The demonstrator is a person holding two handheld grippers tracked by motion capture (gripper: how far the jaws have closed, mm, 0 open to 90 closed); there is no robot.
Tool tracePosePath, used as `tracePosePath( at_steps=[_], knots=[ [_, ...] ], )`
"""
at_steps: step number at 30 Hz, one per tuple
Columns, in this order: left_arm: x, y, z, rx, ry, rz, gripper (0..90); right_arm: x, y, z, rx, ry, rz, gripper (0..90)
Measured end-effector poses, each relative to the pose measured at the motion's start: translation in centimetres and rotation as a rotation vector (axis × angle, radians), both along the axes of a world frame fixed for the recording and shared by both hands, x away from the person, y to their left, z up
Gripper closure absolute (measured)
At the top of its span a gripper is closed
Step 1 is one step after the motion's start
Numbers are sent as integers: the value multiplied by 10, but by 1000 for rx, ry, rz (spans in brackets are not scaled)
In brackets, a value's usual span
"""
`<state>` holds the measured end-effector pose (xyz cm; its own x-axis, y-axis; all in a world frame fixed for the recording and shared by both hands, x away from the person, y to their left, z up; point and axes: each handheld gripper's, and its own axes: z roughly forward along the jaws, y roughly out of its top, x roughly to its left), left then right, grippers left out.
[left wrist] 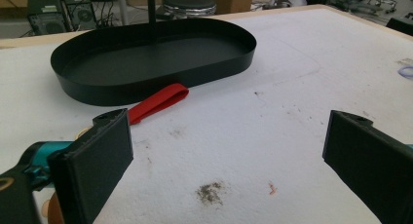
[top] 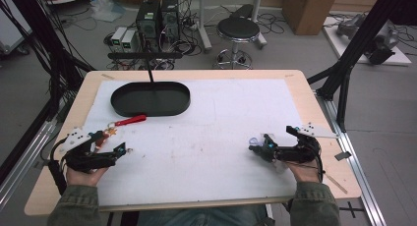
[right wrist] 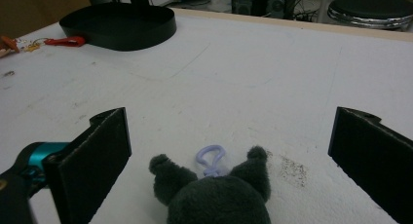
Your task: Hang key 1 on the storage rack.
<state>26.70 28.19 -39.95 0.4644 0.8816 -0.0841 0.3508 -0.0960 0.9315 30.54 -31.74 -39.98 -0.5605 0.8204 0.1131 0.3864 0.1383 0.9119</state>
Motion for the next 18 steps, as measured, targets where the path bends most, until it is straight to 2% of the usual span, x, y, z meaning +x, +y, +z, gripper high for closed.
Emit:
tracePosePath(
  at_steps=[18],
  knots=[
    [1, -1, 0, 7, 7, 5, 46, 0, 0, 0, -10, 1, -6, 8]
  ],
)
